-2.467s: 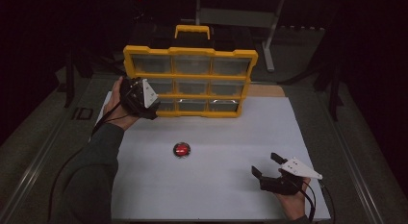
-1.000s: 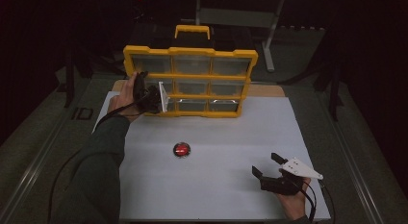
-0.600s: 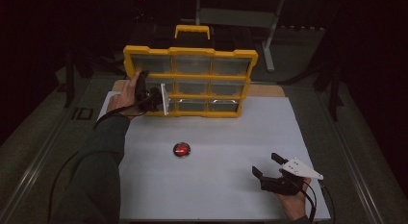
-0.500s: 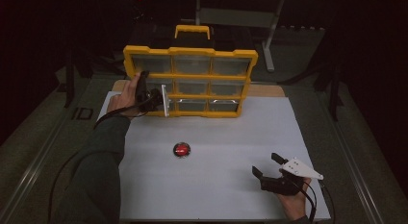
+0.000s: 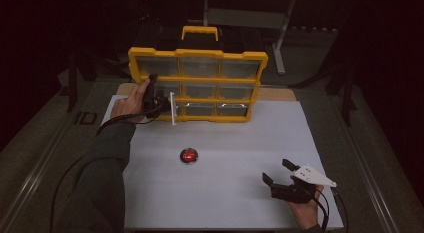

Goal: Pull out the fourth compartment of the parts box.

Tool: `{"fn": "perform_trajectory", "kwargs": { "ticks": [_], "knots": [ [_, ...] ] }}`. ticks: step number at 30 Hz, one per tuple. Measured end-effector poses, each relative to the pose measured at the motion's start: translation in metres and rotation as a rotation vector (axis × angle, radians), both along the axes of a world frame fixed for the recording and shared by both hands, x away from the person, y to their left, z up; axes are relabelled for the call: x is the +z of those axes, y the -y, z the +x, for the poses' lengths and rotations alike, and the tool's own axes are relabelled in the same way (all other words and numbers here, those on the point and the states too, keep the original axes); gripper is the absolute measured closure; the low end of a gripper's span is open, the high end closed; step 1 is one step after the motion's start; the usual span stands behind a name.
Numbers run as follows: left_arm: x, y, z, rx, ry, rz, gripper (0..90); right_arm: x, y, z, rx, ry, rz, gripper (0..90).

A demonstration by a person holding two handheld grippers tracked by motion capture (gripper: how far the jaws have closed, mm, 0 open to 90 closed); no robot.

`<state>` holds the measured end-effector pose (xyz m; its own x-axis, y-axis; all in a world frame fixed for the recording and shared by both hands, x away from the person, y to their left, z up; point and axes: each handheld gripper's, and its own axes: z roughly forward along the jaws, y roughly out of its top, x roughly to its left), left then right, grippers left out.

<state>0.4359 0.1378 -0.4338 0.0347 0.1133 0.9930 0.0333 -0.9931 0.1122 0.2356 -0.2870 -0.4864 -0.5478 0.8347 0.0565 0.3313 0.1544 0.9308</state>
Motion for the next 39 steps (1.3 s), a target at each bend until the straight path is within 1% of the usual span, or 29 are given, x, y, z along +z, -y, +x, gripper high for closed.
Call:
{"fn": "perform_trajectory", "kwargs": {
  "ticks": [1,4,6,9,11,14,22,23,25,26,28,31,35,37,38,39],
  "knots": [
    [-0.001,0.000,-0.001,-0.007,0.007,0.011,28.5,0.000,0.000,0.000,0.000,0.000,0.000,8.8],
    [-0.004,0.002,-0.003,-0.027,0.044,0.039,35.9,0.000,0.000,0.000,0.001,0.003,0.001,8.8],
    [-0.003,0.003,-0.004,-0.038,0.065,0.061,39.8,0.000,0.000,0.000,0.000,0.002,0.001,8.8],
    [-0.001,0.005,-0.005,-0.043,0.079,0.067,43.9,0.000,0.000,0.000,0.000,0.003,0.002,8.8],
    [-0.001,0.006,-0.005,-0.045,0.099,0.075,47.4,0.000,0.000,0.000,0.000,0.002,0.002,8.8],
    [0.001,0.007,-0.006,-0.045,0.112,0.085,51.7,0.000,0.001,-0.001,0.000,0.004,0.003,8.8],
    [-0.001,0.007,-0.005,-0.041,0.114,0.115,57.9,0.001,0.001,-0.001,0.000,0.006,0.002,8.8],
    [-0.002,0.007,-0.006,-0.035,0.119,0.124,58.8,0.001,0.001,-0.001,0.000,0.005,0.002,8.8],
    [-0.004,0.009,-0.007,-0.026,0.141,0.141,59.4,0.001,0.001,-0.001,-0.001,0.006,0.004,8.8],
    [-0.004,0.009,-0.007,-0.029,0.150,0.137,58.9,0.001,0.002,-0.001,-0.001,0.006,0.003,8.8],
    [-0.005,0.009,-0.008,-0.023,0.154,0.135,58.9,0.001,0.002,-0.001,-0.003,0.007,0.003,8.8],
    [-0.004,0.009,-0.009,-0.025,0.154,0.137,59.1,0.001,0.003,-0.001,-0.004,0.008,0.004,8.8],
    [-0.006,0.008,-0.012,-0.028,0.155,0.121,60.1,0.001,0.003,-0.002,-0.005,0.008,0.005,8.8],
    [-0.007,0.008,-0.013,-0.028,0.155,0.122,61.3,0.001,0.003,-0.002,-0.006,0.007,0.007,8.8],
    [-0.007,0.007,-0.014,-0.029,0.150,0.114,61.7,0.001,0.003,-0.002,-0.007,0.007,0.006,8.8],
    [-0.007,0.007,-0.015,-0.028,0.144,0.116,62.5,0.001,0.003,-0.002,-0.006,0.007,0.006,8.8]
  ]
}}
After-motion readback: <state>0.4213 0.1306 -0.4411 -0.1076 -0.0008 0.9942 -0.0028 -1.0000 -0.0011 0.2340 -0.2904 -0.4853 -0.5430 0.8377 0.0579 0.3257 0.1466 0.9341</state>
